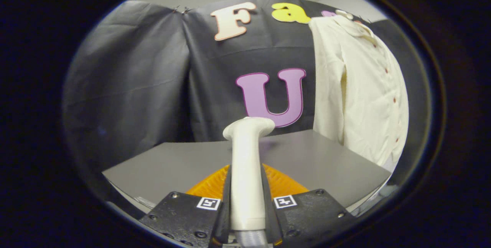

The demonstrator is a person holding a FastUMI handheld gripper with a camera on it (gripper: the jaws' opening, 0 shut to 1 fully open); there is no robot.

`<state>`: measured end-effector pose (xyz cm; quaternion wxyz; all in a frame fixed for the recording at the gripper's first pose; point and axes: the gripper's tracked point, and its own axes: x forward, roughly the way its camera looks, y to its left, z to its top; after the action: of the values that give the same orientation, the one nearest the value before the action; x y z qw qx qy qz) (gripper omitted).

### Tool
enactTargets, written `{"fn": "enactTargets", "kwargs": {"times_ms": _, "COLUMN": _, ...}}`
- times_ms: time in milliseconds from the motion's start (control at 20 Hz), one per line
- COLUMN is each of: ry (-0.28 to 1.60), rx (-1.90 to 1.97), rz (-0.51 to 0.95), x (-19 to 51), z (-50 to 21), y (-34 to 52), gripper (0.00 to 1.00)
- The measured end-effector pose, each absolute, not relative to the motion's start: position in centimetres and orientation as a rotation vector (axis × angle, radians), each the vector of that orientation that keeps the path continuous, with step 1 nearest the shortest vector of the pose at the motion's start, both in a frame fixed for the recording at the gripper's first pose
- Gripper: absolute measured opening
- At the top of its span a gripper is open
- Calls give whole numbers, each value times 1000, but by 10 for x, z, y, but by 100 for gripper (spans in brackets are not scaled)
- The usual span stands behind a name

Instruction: Iron the clothes twice with a garment steamer, once on the left side and once on the right side.

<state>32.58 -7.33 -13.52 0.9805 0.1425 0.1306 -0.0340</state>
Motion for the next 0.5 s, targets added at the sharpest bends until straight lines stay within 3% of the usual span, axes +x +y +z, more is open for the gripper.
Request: {"fn": "enactTargets", "kwargs": {"times_ms": 500, "ry": -8, "rx": 307, "rz": 46, "x": 245, "z": -87, "y": -137, "gripper": 35}}
